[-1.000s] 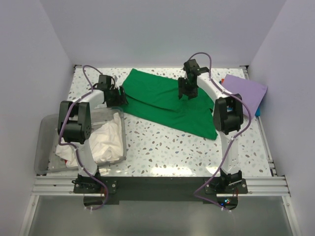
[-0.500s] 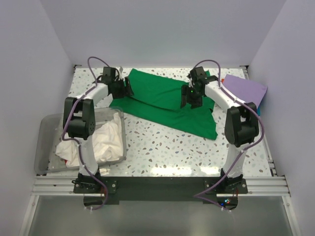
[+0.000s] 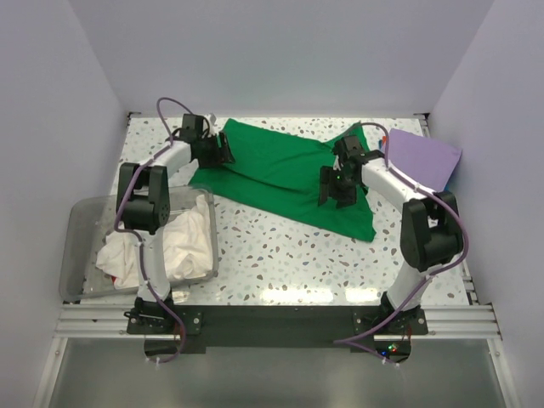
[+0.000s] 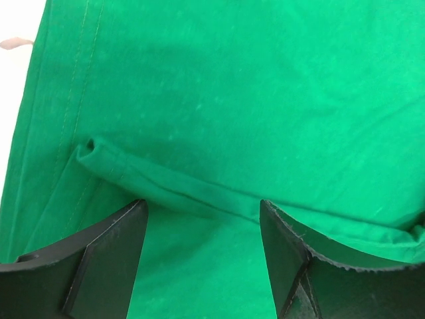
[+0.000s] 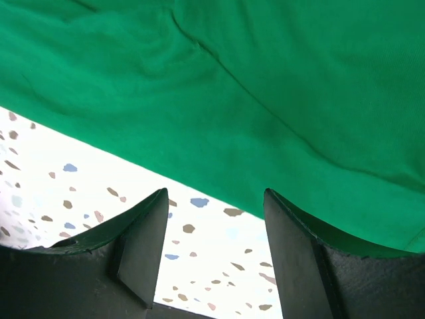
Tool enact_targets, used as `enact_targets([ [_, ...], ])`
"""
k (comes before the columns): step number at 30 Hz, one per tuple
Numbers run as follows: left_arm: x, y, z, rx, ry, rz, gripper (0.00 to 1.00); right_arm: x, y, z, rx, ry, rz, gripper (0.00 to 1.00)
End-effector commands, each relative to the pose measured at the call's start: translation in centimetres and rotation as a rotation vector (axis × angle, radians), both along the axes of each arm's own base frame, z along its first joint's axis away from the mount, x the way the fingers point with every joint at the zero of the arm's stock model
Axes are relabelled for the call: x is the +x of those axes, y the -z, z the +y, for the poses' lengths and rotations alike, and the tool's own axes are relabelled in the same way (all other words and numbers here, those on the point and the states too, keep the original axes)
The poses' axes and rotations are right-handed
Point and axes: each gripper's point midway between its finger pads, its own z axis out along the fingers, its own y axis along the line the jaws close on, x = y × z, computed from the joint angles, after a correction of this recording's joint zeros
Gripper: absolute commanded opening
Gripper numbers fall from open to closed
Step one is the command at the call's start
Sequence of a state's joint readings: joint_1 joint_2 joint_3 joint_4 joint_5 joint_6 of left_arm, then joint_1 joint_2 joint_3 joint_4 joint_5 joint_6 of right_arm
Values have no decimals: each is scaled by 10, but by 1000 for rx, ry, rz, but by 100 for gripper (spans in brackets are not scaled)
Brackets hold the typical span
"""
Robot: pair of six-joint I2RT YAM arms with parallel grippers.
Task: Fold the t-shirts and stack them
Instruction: Fold the tshirt
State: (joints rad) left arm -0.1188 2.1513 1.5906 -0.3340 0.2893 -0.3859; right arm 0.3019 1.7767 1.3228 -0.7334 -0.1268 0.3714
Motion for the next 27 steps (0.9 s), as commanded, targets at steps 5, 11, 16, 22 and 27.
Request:
enact_targets([
  [5,30,-27,-16,-106,2,-106,73,-15,-3,-1,21,24,-20,63],
  [11,38,-30,-28,-180,6,-132,73,-20,0,-4,12,29,-10,63],
  [16,45,-40,-32,-211,-6,-168,73,-19,-5,-6,3,30,-19,63],
  [22,51,-51,-32,-233,-18,-204,73,-19,-7,-11,-21,34,-25,63],
  [27,46,-59,-26,-191,-26,-213,73,-15,-11,-18,-57,49,-40,64],
])
